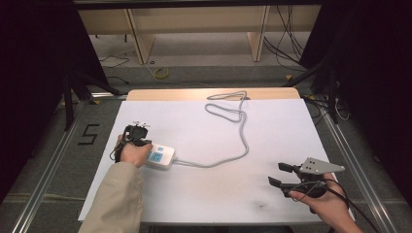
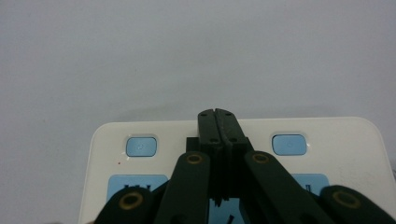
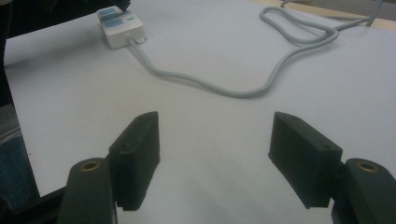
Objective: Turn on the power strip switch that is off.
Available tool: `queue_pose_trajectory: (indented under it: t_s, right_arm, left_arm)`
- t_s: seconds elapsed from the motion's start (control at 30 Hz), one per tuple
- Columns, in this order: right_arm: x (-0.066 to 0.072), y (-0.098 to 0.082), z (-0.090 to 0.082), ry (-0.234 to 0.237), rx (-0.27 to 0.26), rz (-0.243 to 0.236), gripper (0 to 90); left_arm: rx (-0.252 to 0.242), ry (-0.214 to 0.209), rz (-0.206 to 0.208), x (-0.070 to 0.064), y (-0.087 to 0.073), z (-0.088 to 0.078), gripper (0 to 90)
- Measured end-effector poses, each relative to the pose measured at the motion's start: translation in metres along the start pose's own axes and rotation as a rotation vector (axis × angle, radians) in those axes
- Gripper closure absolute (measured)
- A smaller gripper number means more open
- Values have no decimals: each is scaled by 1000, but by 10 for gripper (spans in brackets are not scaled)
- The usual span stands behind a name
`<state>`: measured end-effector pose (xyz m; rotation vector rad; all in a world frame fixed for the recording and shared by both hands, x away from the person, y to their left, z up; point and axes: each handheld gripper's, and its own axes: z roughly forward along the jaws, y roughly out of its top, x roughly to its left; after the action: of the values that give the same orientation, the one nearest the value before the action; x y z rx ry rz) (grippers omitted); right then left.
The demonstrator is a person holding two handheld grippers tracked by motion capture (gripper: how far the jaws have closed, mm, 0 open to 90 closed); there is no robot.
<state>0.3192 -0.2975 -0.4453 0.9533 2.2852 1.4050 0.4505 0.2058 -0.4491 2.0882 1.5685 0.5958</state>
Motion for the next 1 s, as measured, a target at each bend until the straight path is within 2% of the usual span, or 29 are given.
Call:
queue_pose_trajectory:
  t_s: [1.0]
  right_arm:
    - [0,-1,-1,-1,6,0,338]
  left_arm:
    - [50,-4,-6,0,6,2,900]
